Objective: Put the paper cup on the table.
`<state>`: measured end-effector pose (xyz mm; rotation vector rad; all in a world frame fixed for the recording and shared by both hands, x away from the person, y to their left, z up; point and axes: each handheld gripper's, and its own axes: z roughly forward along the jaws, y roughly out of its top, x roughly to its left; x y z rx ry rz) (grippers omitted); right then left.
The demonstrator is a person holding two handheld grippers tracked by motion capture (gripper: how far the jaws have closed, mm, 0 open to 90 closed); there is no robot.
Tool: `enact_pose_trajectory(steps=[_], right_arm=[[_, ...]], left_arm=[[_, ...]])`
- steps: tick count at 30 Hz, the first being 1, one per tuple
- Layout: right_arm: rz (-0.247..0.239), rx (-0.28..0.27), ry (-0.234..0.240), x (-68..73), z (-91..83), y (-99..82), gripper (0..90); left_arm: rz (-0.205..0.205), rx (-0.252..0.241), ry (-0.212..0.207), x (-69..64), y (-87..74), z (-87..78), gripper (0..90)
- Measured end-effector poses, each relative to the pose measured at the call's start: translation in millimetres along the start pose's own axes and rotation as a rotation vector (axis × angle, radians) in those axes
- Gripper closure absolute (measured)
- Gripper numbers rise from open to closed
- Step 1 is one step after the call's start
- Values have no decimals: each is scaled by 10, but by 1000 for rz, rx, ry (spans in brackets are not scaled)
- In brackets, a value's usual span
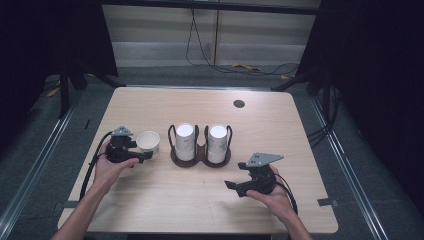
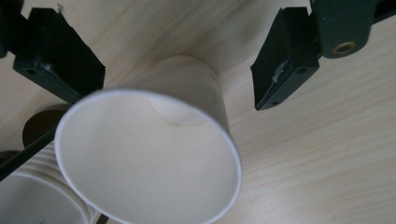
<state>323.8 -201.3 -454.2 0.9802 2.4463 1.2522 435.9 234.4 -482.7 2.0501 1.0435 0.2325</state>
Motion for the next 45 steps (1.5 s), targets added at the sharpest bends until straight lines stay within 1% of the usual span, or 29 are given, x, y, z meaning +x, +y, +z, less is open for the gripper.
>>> enact_pose_trajectory(steps=[2, 5, 7, 9, 14, 15, 16, 17, 18, 19, 20, 21, 22, 23, 25, 27, 29, 30, 31, 32, 33, 35, 36, 37, 38, 40, 42, 43, 45], right_arm=[[3, 0, -4, -4, 0, -1, 181], [12, 0, -10, -7, -8, -1, 182], [16, -6, -14, -11, -15, -1, 182], [22, -9, -19, -19, -27, -4, 182], [35, -18, -19, -17, -33, -4, 182], [31, -17, -22, -6, -21, 2, 181], [31, -17, -22, -6, -21, 2, 181], [22, -9, -25, 5, -15, 4, 181], [22, -9, -25, 5, -15, 4, 181], [21, -2, -35, 13, -9, 2, 181], [20, 2, -36, 9, -6, 0, 181], [25, 1, -35, 5, 2, -2, 181], [25, 1, -35, 5, 2, -2, 181], [29, 3, -39, 2, 14, -2, 180], [27, 4, -39, 8, 14, -4, 180], [29, 2, -46, 13, 6, -11, 179], [35, -4, -55, 10, 4, -14, 179], [41, -6, -65, 3, -1, -18, 179], [58, -15, -83, -11, -11, -25, 179], [63, -19, -91, -12, -15, -27, 179], [65, -24, -101, -13, -22, -28, 180], [67, -33, -118, -12, -31, -32, 180], [67, -33, -118, -12, -31, -32, 180], [84, -44, -135, 3, -42, -42, 182], [89, -46, -139, 9, -44, -45, 182], [100, -43, -152, 28, -46, -55, 184], [128, -38, -164, 54, -47, -72, 184], [139, -30, -176, 71, -43, -84, 184], [144, -26, -181, 89, -40, -100, 184]], left_arm=[[6, -5, 6, -3, -28, -40, 176], [7, -12, -12, -16, -96, -117, 175], [15, -10, -7, -24, -112, -134, 174], [21, -14, -15, -68, -179, -193, 160], [15, -26, -14, -123, -233, -260, 159], [-1, -42, -15, -169, -238, -295, 159], [-1, -42, -15, -169, -238, -295, 159], [-3, -60, -22, -221, -260, -333, 159], [-3, -60, -22, -221, -260, -333, 159], [15, -68, -7, -305, -302, -361, 159], [11, -79, -22, -348, -327, -371, 159], [3, -82, -49, -384, -346, -381, 159], [3, -82, -49, -384, -346, -381, 159], [-5, -85, -66, -428, -359, -392, 160], [33, -103, -42, -547, -366, -431, 160], [38, -122, -41, -623, -363, -456, 160], [39, -125, -47, -659, -360, -461, 160], [45, -123, -38, -702, -358, -462, 160], [35, -144, -19, -760, -379, -438, 160], [36, -132, -31, -786, -392, -411, 160], [50, -110, -46, -817, -402, -387, 160], [68, -103, -61, -895, -424, -350, 161], [68, -103, -61, -895, -424, -350, 161], [59, -103, -79, -923, -427, -339, 161], [70, -106, -84, -940, -427, -335, 161], [80, -112, -82, -965, -433, -335, 161], [92, -120, -87, -972, -452, -335, 161], [98, -124, -78, -977, -472, -337, 161], [103, -127, -77, -981, -500, -338, 161]])
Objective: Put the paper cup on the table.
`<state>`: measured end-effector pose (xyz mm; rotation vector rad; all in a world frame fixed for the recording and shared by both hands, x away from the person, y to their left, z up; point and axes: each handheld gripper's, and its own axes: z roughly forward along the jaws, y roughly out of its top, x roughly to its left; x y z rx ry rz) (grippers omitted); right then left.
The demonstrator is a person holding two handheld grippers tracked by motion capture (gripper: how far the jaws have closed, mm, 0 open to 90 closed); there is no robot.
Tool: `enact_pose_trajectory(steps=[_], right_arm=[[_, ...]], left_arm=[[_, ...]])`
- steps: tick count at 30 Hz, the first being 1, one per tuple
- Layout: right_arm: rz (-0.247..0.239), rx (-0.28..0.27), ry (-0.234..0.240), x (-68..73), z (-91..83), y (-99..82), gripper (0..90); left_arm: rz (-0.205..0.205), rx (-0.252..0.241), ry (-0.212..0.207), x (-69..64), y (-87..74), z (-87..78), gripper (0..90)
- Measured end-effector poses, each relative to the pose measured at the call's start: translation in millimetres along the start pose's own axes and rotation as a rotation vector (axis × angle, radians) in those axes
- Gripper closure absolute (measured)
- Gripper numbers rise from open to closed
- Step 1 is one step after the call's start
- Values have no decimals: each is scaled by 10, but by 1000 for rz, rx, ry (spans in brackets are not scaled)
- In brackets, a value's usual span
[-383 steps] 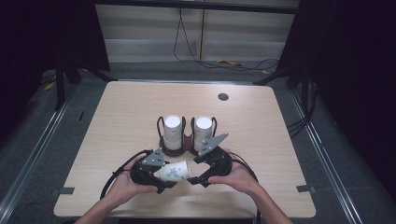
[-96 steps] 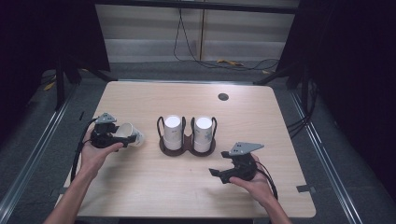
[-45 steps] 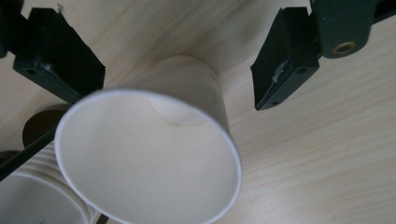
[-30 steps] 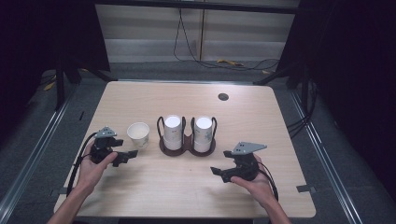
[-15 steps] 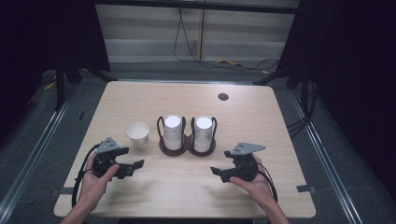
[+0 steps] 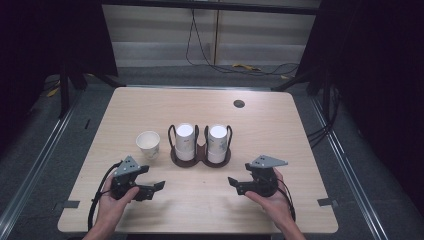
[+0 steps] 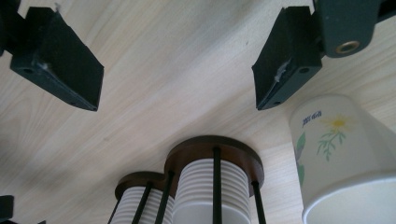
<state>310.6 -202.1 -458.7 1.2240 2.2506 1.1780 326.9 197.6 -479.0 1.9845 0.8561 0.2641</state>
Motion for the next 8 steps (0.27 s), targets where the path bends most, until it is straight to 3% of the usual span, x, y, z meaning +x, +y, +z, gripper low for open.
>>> enact_pose_trajectory(steps=[3, 8], right_arm=[[33, 6, -16, 60, -15, -87, 177], [59, 36, -75, 29, 26, -183, 176]], left_arm=[[17, 37, -30, -36, -84, 20, 161], [18, 36, -47, -50, -74, 40, 161]])
